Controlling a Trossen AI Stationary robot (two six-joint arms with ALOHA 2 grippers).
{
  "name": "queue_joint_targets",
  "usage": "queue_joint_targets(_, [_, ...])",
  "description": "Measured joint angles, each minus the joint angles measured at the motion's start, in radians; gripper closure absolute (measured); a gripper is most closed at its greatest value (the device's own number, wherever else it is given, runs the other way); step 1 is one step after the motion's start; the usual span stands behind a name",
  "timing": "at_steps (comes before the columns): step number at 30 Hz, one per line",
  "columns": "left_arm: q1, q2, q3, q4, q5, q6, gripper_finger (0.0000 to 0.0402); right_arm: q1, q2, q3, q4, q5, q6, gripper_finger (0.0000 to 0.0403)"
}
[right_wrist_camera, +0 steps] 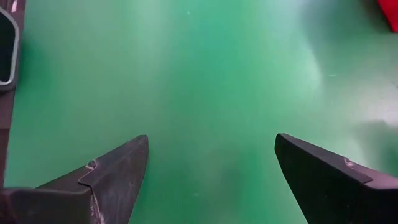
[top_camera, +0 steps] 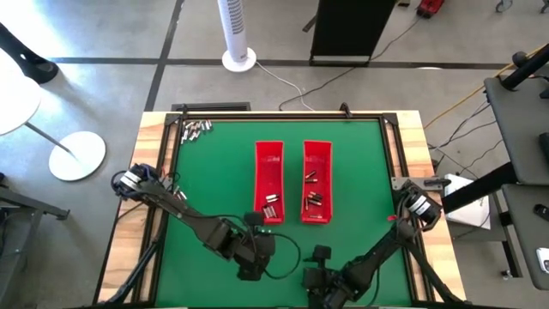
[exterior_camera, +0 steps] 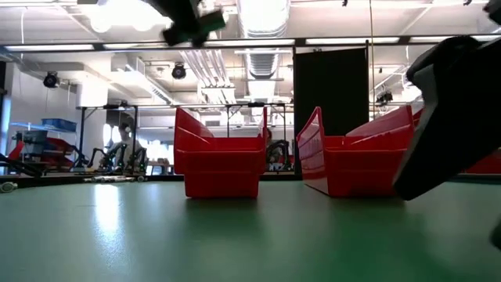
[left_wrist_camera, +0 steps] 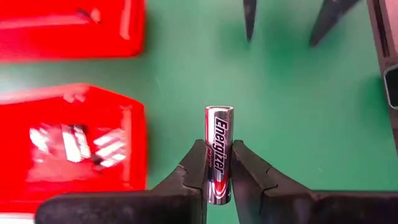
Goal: Sort batteries
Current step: Put the silver battery into the left red bin
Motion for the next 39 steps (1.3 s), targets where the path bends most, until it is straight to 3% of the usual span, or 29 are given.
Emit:
queue_joint_targets(7, [0.083, -0.003, 0.053, -0.020, -0.034, 0.121, 0.0376, 0.000, 0.021, -0.003, 0.027, 0.006, 0.027, 0.0058])
queue_joint_targets(20, [0.288, -0.001, 0.033, -0.125, 0.050, 0.228, 0.0374, 0.049, 0.055, -0.001, 0.032, 0.049, 0.125, 0.0058])
queue_joint_targets(39, [0.434, -0.001, -0.138, -0.045, 0.193, 0.232, 0.0373, 0.071, 0.056, 0.004, 0.030, 0.035, 0.143, 0.0058])
